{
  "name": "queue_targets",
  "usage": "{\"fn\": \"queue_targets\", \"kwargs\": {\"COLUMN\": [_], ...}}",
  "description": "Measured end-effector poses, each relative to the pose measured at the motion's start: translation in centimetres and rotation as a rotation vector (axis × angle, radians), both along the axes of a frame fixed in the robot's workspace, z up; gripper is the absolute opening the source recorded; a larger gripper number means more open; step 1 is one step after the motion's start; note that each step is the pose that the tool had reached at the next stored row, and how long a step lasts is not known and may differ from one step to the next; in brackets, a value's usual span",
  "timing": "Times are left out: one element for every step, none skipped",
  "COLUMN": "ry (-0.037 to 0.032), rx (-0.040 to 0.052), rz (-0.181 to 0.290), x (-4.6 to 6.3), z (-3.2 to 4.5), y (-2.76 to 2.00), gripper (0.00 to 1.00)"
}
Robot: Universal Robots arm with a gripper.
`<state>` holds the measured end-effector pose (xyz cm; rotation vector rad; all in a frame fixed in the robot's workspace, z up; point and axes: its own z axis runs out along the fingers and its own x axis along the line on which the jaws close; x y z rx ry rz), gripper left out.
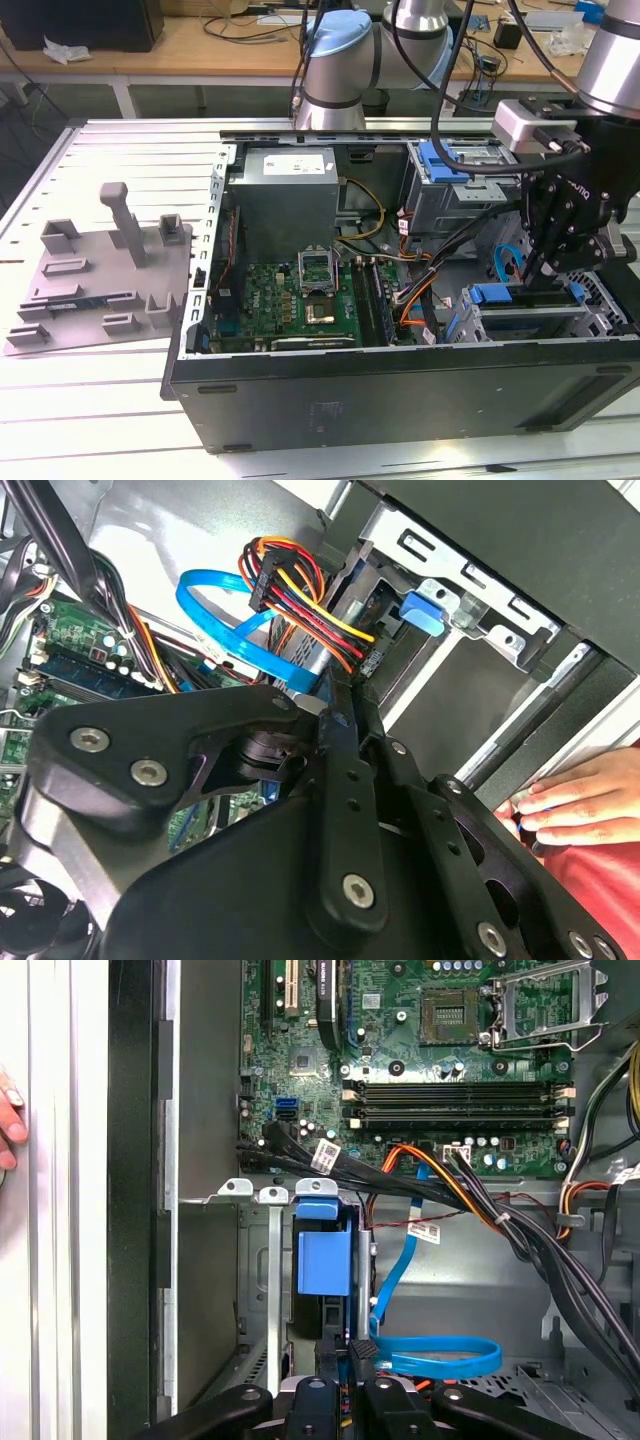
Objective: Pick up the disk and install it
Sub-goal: 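Insert the second disk wire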
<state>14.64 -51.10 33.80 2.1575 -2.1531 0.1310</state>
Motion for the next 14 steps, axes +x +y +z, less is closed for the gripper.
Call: {"fn": "queue_targets", "kwargs": {"ry": [0.0, 0.0, 0.0, 0.0, 0.0, 0.0, 0.0, 0.0, 0.0, 0.0, 0.0, 0.0, 0.0001, 0.0], "rx": [0.0001, 0.0002, 0.0002, 0.0002, 0.0001, 0.0002, 0.0004, 0.0004, 0.0005, 0.0004, 0.0005, 0.0007, 0.0008, 0.001], "rz": [0.0, 0.0, 0.0, 0.0, 0.001, 0.001, 0.001, 0.001, 0.001, 0.001, 0.001, 0.001, 0.001, 0.001], "x": [0.0, 0.0, 0.0, 0.0, 0.0, 0.0, 0.0, 0.0, 0.0, 0.0, 0.0, 0.0, 0.0, 0.0], "z": [-0.01, -0.04, -0.06, -0.07, -0.08, -0.1, -0.13, -0.14, -0.16, -0.17, -0.19, -0.2, -0.21, -0.22], "y": [-0.01, -0.02, -0.04, -0.05, -0.05, -0.06, -0.05, -0.05, -0.06, -0.07, -0.08, -0.08, -0.09, -0.1], "gripper": [0.16, 0.16, 0.16, 0.16, 0.16, 0.16, 0.16, 0.16, 0.16, 0.16, 0.16, 0.16, 0.16, 0.16]}}
